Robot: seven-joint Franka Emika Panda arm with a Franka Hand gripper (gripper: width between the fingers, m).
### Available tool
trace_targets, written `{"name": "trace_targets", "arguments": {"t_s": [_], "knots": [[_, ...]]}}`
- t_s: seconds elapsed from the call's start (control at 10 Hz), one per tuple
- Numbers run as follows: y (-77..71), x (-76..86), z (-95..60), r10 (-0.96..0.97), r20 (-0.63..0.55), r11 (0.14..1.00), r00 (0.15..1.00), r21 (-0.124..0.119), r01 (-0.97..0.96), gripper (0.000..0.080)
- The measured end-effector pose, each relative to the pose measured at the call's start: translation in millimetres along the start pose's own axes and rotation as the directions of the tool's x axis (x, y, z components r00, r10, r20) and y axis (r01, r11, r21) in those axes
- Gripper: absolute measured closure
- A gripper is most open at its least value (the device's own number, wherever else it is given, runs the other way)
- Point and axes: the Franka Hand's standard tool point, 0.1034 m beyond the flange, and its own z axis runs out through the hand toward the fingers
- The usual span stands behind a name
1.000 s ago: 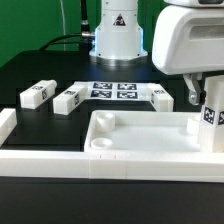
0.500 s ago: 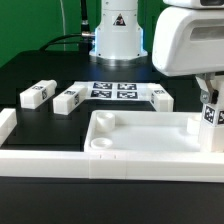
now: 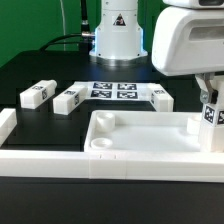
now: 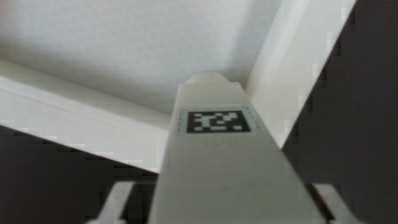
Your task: Assemble desk
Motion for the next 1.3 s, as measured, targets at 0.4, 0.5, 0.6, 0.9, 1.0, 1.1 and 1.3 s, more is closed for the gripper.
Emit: {"name": "trace_targets", "arguments": {"t_s": [0.4,0.5,0.6,0.9,1.0,1.1,1.3], "knots": [[1.6,-0.3,0.3,0.308,0.002,0.951,0.951,0.009,-0.308,0.0511],[2.0,-0.2,0.4,0.384,0.003,0.923,0.923,0.012,-0.384,0.0511],[2.7,-0.3,0.5,0.468,0.006,0.884,0.884,0.016,-0.468,0.0511],[5.5,-0.7,0.7,0.698,0.023,0.715,0.716,0.033,-0.698,0.0511],[5.9,-0.7,0.6,0.761,0.027,0.648,0.649,0.032,-0.761,0.0511],[6.4,-0.8,0.6,0.812,0.034,0.582,0.583,0.034,-0.813,0.0511],[7.3,-0.8,0.6,0.894,0.045,0.446,0.447,0.033,-0.895,0.0511]]}}
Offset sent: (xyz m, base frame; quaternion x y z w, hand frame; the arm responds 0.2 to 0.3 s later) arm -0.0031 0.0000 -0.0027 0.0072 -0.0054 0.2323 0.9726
